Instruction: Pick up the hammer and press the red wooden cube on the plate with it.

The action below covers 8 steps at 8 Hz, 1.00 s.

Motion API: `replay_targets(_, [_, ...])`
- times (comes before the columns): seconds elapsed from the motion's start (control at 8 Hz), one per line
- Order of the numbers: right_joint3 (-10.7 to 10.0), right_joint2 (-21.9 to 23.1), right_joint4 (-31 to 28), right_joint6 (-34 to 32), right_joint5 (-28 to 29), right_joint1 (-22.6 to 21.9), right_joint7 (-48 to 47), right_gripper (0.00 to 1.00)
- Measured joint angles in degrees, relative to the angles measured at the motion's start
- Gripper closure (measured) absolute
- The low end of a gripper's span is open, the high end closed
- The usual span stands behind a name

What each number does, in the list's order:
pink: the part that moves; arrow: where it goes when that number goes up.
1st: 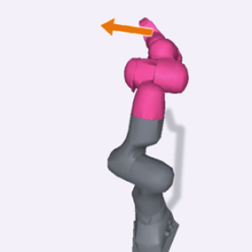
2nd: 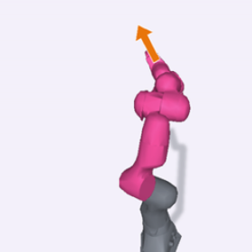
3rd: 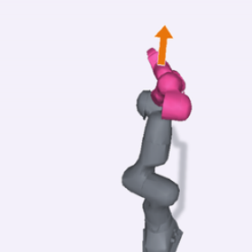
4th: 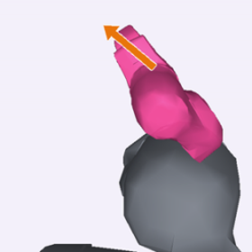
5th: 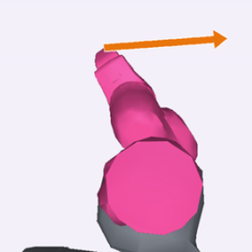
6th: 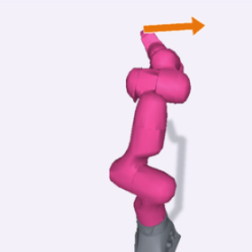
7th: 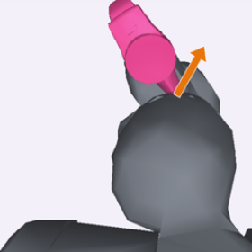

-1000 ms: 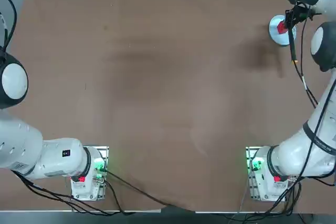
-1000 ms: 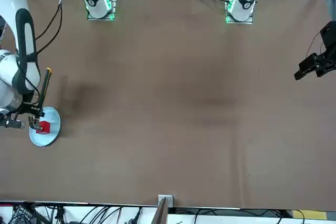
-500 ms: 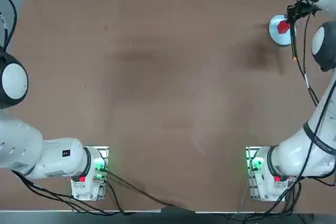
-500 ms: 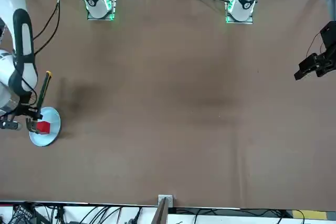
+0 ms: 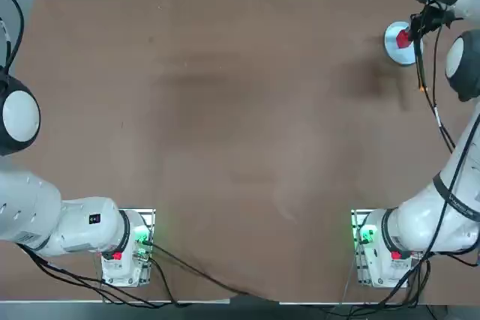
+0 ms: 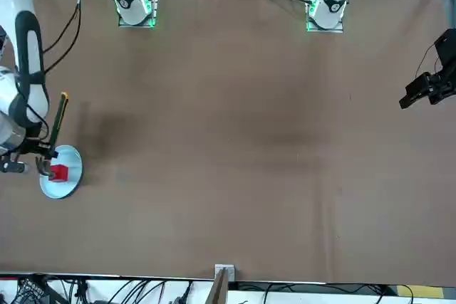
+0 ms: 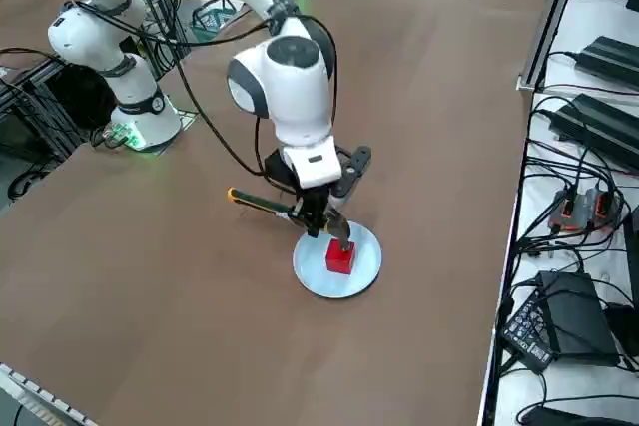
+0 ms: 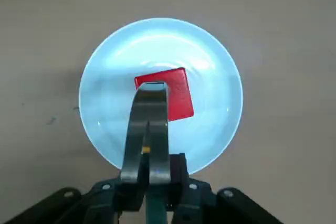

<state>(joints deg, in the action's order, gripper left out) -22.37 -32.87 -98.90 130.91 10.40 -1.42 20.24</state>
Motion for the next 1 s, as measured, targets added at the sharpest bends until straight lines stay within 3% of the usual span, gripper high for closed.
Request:
replay_targets(0.62, [-0.1, 4.0, 0.9, -1.7, -0.1, 0.0, 1.6, 0.80])
replay_targets(1.0, [-0.1, 1.9, -0.1, -1.1, 0.0, 0.0, 2.1, 0.80])
